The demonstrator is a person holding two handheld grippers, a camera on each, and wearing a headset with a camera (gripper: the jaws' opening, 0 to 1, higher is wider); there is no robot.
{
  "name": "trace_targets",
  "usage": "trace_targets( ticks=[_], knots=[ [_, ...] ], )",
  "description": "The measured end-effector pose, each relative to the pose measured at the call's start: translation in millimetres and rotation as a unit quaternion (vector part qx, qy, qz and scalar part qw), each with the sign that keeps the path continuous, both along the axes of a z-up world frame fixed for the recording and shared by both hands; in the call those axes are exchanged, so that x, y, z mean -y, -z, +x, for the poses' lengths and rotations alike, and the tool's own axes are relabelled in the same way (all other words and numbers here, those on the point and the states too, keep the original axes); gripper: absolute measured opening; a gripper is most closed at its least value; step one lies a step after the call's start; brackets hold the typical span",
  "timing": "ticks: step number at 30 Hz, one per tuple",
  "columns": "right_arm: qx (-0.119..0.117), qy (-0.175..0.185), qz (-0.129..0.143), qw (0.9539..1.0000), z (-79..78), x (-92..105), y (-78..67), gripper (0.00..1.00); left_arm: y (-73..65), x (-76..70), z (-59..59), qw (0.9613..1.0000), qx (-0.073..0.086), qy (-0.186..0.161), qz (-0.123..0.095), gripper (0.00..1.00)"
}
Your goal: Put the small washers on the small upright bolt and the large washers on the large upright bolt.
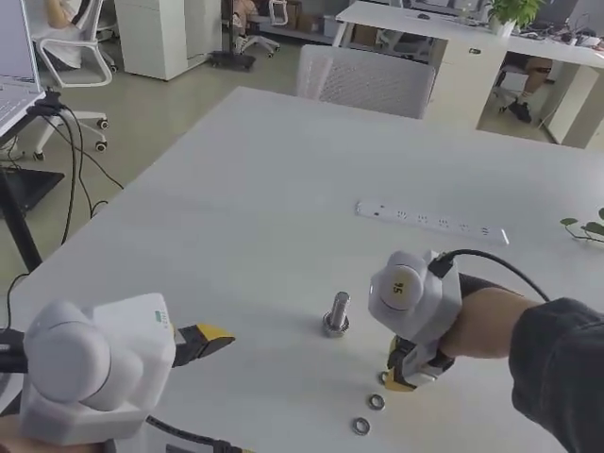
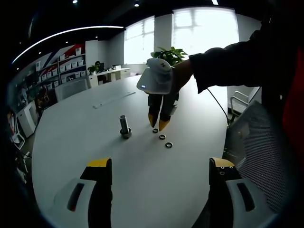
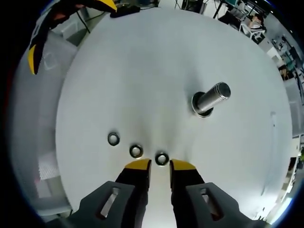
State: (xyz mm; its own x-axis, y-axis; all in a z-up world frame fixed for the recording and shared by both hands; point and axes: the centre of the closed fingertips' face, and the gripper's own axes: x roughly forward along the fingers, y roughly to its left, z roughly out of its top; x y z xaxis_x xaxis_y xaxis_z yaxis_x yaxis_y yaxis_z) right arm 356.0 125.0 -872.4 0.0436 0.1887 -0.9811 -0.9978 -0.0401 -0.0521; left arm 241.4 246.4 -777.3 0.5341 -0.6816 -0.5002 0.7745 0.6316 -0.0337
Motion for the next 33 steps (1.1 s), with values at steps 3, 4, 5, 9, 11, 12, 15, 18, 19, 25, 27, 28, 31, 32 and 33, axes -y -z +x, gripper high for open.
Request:
trace_targets(
  ticks=[3,4,5,9,11,12,15,18,19,25,27,28,31,32,33],
  knots=[
    [0.000,0.001,0.000,1.0000,0.8,-0.6,0.7,0.18,0.1,-0.5,0.4,1.0000,0.000,-0.001,0.000,0.84],
    [0.000,0.001,0.000,1.0000,1.5,-1.0,1.2,0.18,0.1,-0.6,0.5,1.0000,0.000,-0.001,0.000,0.84],
    [-0.002,0.002,-0.002,1.0000,0.7,-0.2,1.7,0.17,0.1,-0.7,0.5,1.0000,0.000,-0.001,0.000,0.84],
    [-0.002,0.002,-0.002,1.0000,0.8,-0.5,2.3,0.17,0.1,-1.5,1.1,1.0000,0.001,-0.002,0.000,0.84],
    [-0.002,0.002,-0.002,1.0000,0.9,-1.0,3.0,0.17,0.3,-1.7,0.9,1.0000,0.001,-0.002,0.000,0.84],
    [-0.003,0.002,-0.002,1.0000,0.9,-1.1,3.4,0.17,0.4,-1.8,0.9,1.0000,0.001,-0.003,0.000,0.84],
    [-0.004,0.004,-0.004,1.0000,1.7,-0.3,5.5,0.18,1.0,-2.4,0.9,1.0000,0.000,-0.003,0.001,0.84],
    [-0.004,0.004,-0.005,1.0000,2.7,0.0,5.2,0.18,0.8,-2.6,1.1,1.0000,0.000,-0.004,0.000,0.84],
    [-0.007,0.007,-0.003,0.9999,2.2,-0.1,5.3,0.18,0.8,-2.6,1.3,1.0000,0.000,-0.004,-0.001,0.84],
    [-0.010,0.009,-0.004,0.9999,0.6,0.3,5.5,0.16,1.0,-2.2,2.0,1.0000,0.000,-0.004,-0.001,0.84],
    [-0.011,0.011,-0.004,0.9999,1.0,0.5,5.5,0.16,0.9,-1.9,2.1,1.0000,0.001,-0.005,-0.001,0.84],
    [-0.011,0.012,-0.003,0.9999,1.2,0.4,5.5,0.16,0.9,-1.7,2.0,1.0000,0.001,-0.004,-0.002,0.84],
    [-0.012,0.013,-0.002,0.9998,0.2,0.7,5.5,0.15,1.1,-1.6,1.9,1.0000,0.000,-0.004,-0.002,0.84],
    [-0.012,0.012,-0.003,0.9999,0.2,0.6,5.5,0.15,1.0,-1.4,2.0,1.0000,0.001,-0.004,-0.002,0.84],
    [-0.012,0.012,-0.003,0.9998,0.0,0.8,5.5,0.15,1.0,-1.3,2.1,1.0000,0.001,-0.004,-0.002,0.83]
  ],
)
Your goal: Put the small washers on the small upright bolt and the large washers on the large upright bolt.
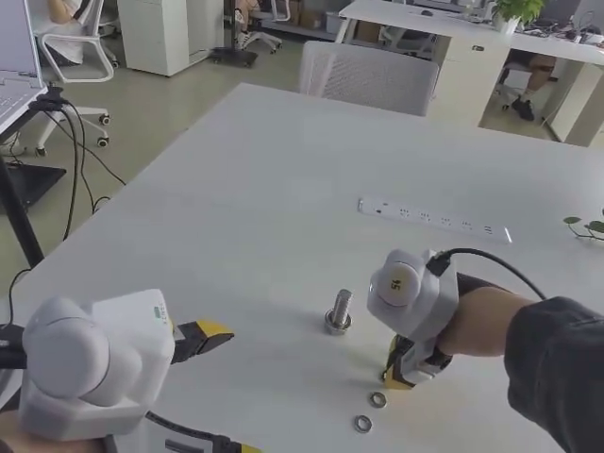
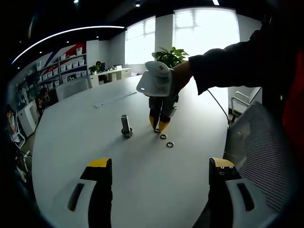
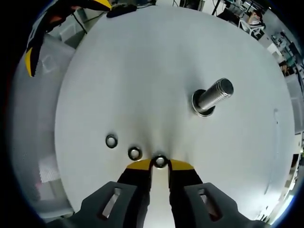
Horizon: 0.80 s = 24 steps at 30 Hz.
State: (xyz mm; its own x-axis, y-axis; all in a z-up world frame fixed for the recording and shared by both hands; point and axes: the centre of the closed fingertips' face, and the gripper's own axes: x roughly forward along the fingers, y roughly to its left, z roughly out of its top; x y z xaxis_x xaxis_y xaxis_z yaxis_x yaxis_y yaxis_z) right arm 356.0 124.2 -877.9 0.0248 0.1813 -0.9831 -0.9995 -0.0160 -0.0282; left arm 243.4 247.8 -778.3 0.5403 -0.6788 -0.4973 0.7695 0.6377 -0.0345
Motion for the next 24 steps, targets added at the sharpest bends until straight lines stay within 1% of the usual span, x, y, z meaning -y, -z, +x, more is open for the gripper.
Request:
trace_targets(
  ticks=[12,22,24],
  knots=[
    [0.000,-0.003,-0.002,1.0000,-1.8,0.4,-0.1,0.14,-0.5,0.6,0.1,1.0000,0.000,0.001,-0.001,0.83],
    [0.005,-0.002,-0.004,1.0000,-5.1,7.9,-8.3,0.14,-1.2,3.0,0.8,1.0000,0.001,0.006,0.001,0.83],
    [0.003,0.002,0.000,1.0000,-6.9,9.3,-11.1,0.14,-2.1,4.4,0.8,1.0000,0.002,0.008,0.000,0.83]
  ],
)
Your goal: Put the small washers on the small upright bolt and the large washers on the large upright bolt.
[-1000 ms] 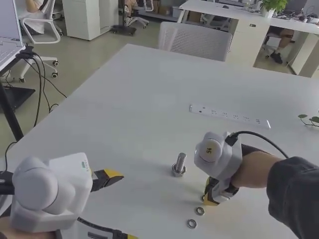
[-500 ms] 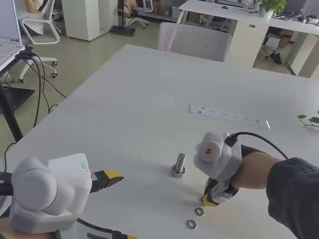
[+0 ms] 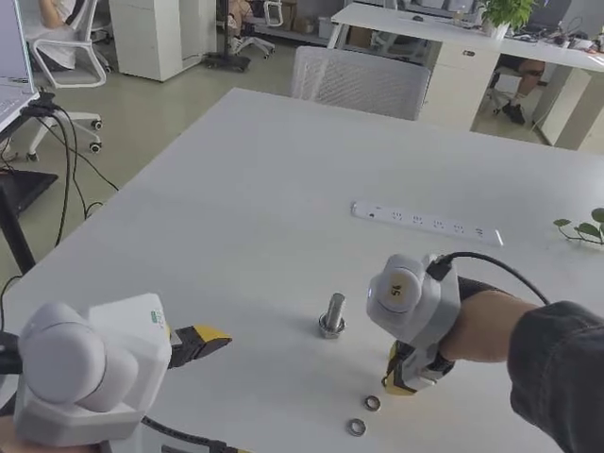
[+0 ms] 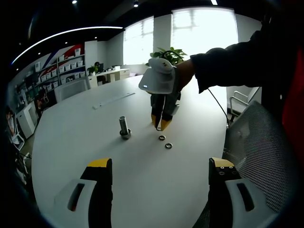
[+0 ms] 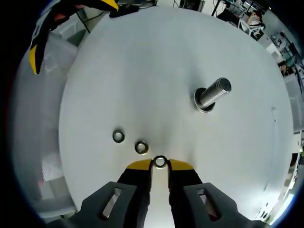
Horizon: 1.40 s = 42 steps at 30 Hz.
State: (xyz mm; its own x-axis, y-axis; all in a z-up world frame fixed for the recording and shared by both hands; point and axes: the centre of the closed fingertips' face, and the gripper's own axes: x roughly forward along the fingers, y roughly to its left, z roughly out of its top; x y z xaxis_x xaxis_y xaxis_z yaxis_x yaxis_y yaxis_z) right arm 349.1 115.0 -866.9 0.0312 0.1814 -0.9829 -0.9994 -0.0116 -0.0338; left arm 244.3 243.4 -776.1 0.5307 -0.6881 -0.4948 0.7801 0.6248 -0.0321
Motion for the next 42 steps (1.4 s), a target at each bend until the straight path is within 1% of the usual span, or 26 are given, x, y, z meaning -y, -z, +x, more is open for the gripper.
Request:
trace_targets(
  ticks=[3,17,22,30,33,35,38,42],
  knots=[
    [0.000,0.001,0.001,1.0000,-4.3,2.8,-3.9,0.14,-0.1,0.9,0.1,1.0000,0.000,0.002,0.000,0.83],
    [0.005,0.023,0.002,0.9997,-11.4,26.6,-17.5,0.14,-2.7,5.1,1.6,0.9999,0.006,0.010,0.000,0.84],
    [0.013,0.039,0.003,0.9992,-7.0,41.3,-28.8,0.14,-2.6,6.5,2.1,0.9999,0.006,0.013,0.002,0.84],
    [0.026,0.055,0.005,0.9981,-2.0,57.2,-43.1,0.14,-2.4,9.0,2.9,0.9999,0.007,0.015,0.002,0.84],
    [0.035,0.062,0.006,0.9975,2.2,63.0,-52.2,0.14,-2.0,9.1,2.7,0.9999,0.007,0.015,0.003,0.84],
    [0.044,0.066,0.009,0.9968,6.0,65.2,-59.8,0.14,-1.7,9.3,2.7,0.9999,0.006,0.015,0.003,0.84],
    [0.050,0.070,0.014,0.9962,10.4,66.0,-69.3,0.14,-1.4,10.8,2.2,0.9998,0.006,0.017,0.003,0.84],
    [0.062,0.067,0.018,0.9957,14.0,63.9,-80.1,0.14,-1.4,12.1,1.7,0.9998,0.006,0.018,0.003,0.84]
  ],
)
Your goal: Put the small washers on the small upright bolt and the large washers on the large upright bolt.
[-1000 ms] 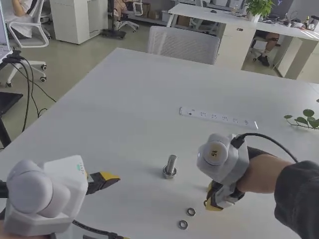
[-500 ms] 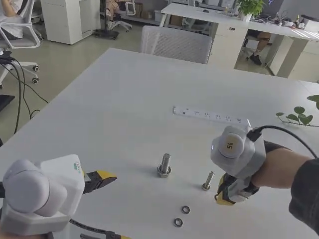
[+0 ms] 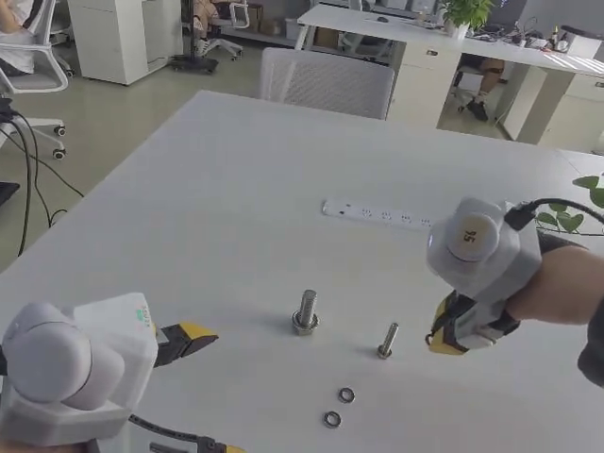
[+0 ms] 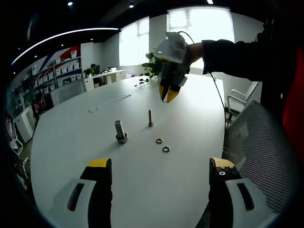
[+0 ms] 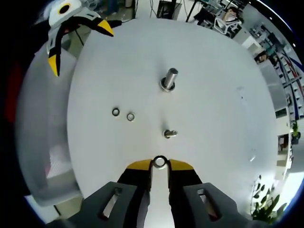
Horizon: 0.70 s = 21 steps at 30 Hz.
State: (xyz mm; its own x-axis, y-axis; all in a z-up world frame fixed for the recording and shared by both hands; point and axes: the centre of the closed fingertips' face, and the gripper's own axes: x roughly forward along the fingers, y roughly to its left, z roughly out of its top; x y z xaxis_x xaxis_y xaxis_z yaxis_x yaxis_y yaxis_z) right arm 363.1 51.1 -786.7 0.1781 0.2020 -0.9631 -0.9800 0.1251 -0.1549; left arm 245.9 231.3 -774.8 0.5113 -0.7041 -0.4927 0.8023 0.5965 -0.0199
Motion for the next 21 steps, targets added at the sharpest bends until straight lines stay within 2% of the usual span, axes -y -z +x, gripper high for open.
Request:
trace_targets(
  ticks=[6,12,18,21],
  knots=[
    [0.015,-0.011,0.004,0.9998,5.8,-8.8,-12.8,0.14,-0.7,-0.8,-0.4,1.0000,0.001,-0.001,0.000,0.84],
    [0.023,-0.023,0.002,0.9995,13.7,-16.0,-18.1,0.14,-0.7,-2.1,-0.8,1.0000,0.000,-0.003,0.000,0.84],
    [0.021,-0.033,-0.001,0.9992,18.8,-25.0,-15.9,0.14,-0.3,-4.5,-0.6,1.0000,0.000,-0.006,0.000,0.84],
    [0.018,-0.038,-0.005,0.9991,21.4,-28.3,-10.4,0.14,0.6,-5.7,-0.6,1.0000,-0.001,-0.007,0.001,0.84]
  ],
)
